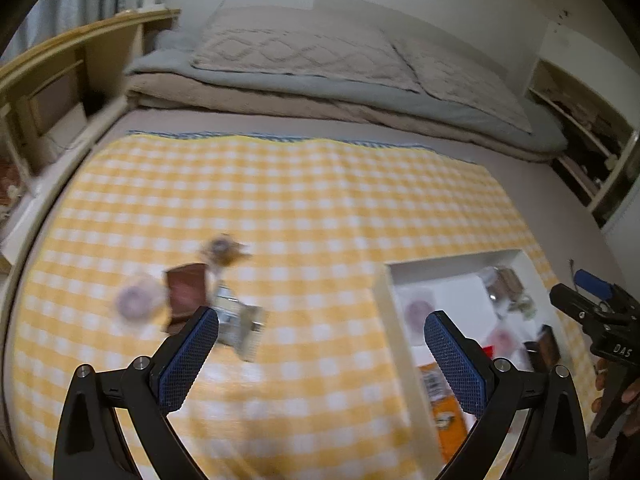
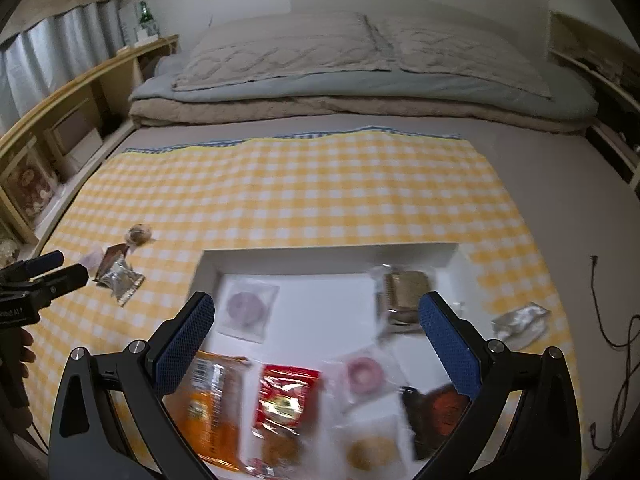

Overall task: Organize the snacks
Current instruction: 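Withdraw both open tools from the tray back toward the snack pile, then grasp the second purple-ring pastry packet with the left tool while the right tool grasps the barcoded silver packet, then carry both held packets over the white tray, then lower both packets into the tray and open both tools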

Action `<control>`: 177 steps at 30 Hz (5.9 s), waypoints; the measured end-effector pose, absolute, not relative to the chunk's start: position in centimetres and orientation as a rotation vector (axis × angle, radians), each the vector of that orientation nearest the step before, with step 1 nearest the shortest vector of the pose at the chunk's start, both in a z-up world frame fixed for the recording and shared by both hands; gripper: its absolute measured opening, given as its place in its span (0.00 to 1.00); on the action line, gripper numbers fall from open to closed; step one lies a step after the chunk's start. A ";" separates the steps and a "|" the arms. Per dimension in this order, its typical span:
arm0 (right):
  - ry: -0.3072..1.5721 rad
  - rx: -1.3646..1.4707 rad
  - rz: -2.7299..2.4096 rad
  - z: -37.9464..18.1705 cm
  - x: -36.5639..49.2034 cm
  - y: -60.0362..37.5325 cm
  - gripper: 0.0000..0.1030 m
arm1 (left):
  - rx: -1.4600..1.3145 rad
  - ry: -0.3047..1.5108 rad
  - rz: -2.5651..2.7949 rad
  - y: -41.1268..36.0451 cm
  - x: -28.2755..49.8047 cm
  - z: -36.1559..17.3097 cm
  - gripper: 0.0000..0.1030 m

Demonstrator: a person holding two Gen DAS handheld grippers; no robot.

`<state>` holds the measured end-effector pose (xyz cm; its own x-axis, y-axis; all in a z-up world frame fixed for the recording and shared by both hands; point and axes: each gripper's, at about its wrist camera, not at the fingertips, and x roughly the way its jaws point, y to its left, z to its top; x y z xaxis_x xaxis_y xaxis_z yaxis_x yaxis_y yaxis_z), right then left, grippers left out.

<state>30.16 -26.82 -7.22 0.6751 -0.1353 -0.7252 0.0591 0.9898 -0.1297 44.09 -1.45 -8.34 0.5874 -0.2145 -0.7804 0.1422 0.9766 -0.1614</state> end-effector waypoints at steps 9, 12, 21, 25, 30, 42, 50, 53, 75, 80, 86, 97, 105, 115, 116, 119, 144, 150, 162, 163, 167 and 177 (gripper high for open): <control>0.832 -0.094 -0.036 -8.6 32.6 -21.4 1.00 | -0.073 0.897 -0.136 4.5 43.2 -7.2 1.00; 0.837 -0.094 -0.002 -9.1 33.6 -19.4 1.00 | -0.072 0.893 -0.110 6.5 43.1 -7.1 1.00; 0.857 -0.111 0.170 -11.1 36.4 -12.6 1.00 | -0.103 0.907 -0.004 12.1 44.0 -7.9 1.00; 0.879 -0.149 0.296 -13.1 37.8 -9.9 1.00 | -0.139 0.890 0.002 13.6 45.0 -8.9 1.00; 0.914 -0.224 0.425 -16.0 39.4 -8.1 1.00 | -0.179 0.890 -0.036 14.4 47.0 -10.8 1.00; 0.989 -0.498 0.742 -22.2 40.8 -3.8 0.85 | -0.275 1.009 -0.115 16.0 53.2 -16.9 1.00; 1.078 -0.422 0.774 -24.1 44.3 -3.0 0.69 | -0.309 1.048 -0.141 16.4 55.6 -19.3 1.00; 1.111 -0.399 0.771 -24.7 44.9 -3.1 0.69 | -0.312 1.069 -0.142 16.4 56.1 -20.2 1.00; 1.264 -0.534 0.677 -25.7 45.1 -3.0 0.43 | -0.229 1.246 -0.167 14.2 56.7 -21.2 0.70; 1.250 -0.478 0.583 -24.5 45.8 -4.4 0.43 | -0.142 1.256 -0.105 12.8 56.5 -21.4 0.60; 1.235 -0.424 0.518 -23.5 46.4 -5.4 0.42 | -0.134 1.261 -0.086 12.7 56.4 -21.0 0.47; 1.169 -0.376 0.459 -20.5 44.2 -6.6 0.42 | -0.114 1.159 -0.024 12.7 54.4 -16.9 0.46; 1.093 -0.316 0.405 -16.9 43.1 -7.2 0.42 | -0.148 1.036 -0.013 11.6 51.0 -12.0 0.46; 0.962 -0.250 0.302 -11.2 40.2 -9.4 0.42 | -0.138 0.915 -0.022 8.9 45.4 -6.6 0.46; 0.955 -0.245 0.300 -10.8 40.0 -9.7 0.42 | -0.136 0.905 -0.024 8.6 44.9 -6.1 0.46; 0.926 -0.230 0.288 -9.4 39.1 -10.5 0.42 | -0.131 0.870 -0.038 7.4 43.0 -4.6 0.46; 0.806 -0.090 0.057 -2.4 32.1 -26.2 0.42 | -0.143 0.828 -0.295 -7.4 40.3 -2.7 0.46; 0.849 -0.033 0.003 -3.2 31.9 -30.3 0.42 | -0.183 0.901 -0.369 -10.9 42.4 -5.0 0.46; 0.996 0.050 -0.011 -7.2 33.7 -34.1 0.42 | -0.321 1.068 -0.502 -15.9 48.2 -12.1 0.46; 1.007 0.052 -0.012 -7.5 34.0 -34.3 0.42 | -0.335 1.077 -0.508 -16.2 48.6 -12.9 0.46; 1.034 0.038 -0.026 -8.3 34.8 -34.5 0.42 | -0.409 1.138 -0.537 -17.3 51.0 -16.3 0.46; 1.117 0.041 -0.016 -11.0 36.8 -35.3 0.42 | -0.382 1.249 -0.473 -19.0 56.3 -23.1 0.46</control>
<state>36.83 -35.34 -11.02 0.4388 0.0079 -0.8985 0.0329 0.9992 0.0248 56.26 -19.04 -23.05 0.2425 -0.5372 -0.8079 0.1323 0.8433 -0.5210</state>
